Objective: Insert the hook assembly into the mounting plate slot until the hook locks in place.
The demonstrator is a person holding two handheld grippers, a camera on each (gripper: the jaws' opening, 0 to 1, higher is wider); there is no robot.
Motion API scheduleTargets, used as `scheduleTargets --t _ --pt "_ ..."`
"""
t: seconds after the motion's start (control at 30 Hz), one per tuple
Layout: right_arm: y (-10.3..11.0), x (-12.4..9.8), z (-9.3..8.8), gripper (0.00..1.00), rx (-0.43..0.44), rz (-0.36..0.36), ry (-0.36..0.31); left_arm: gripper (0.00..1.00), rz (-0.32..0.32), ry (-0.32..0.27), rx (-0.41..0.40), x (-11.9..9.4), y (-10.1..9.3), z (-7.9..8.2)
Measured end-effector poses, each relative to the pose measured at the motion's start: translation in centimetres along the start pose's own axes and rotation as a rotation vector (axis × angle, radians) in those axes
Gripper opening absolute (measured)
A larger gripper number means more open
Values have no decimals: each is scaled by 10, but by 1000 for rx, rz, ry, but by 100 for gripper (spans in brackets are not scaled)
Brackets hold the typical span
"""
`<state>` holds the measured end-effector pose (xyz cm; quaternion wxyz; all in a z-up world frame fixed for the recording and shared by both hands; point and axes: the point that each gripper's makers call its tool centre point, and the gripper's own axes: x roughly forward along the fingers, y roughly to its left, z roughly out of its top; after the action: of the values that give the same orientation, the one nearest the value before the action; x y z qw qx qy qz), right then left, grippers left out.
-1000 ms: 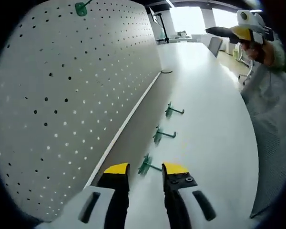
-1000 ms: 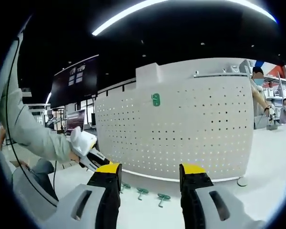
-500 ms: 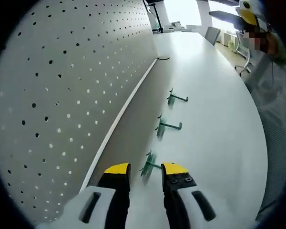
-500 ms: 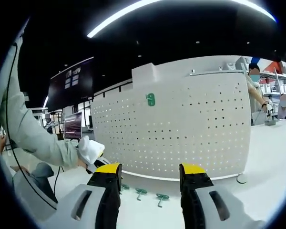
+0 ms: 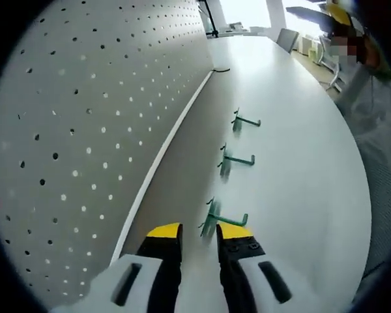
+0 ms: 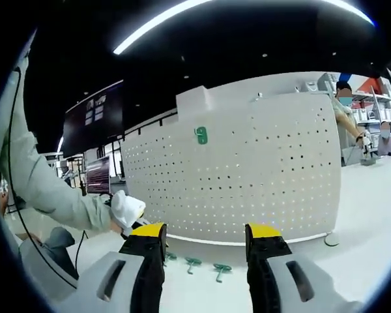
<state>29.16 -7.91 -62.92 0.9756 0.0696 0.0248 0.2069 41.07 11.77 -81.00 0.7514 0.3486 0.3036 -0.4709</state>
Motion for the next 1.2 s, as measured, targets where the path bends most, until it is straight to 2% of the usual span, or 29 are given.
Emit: scheduleTargets --t 0.67,0.93,1.07,1.2 --pt "-7 0 -1 46 36 -22 1 18 -42 32 16 12 1 -5" --pt "-9 0 -3 46 44 -29 6 12 -58 26 18 13 -1 -4" --pt "-10 0 -3 46 44 -31 7 6 -73 24 33 13 -5 -5" --pt "-13 0 -5 46 53 -39 14 4 -64 11 22 14 -4 -3"
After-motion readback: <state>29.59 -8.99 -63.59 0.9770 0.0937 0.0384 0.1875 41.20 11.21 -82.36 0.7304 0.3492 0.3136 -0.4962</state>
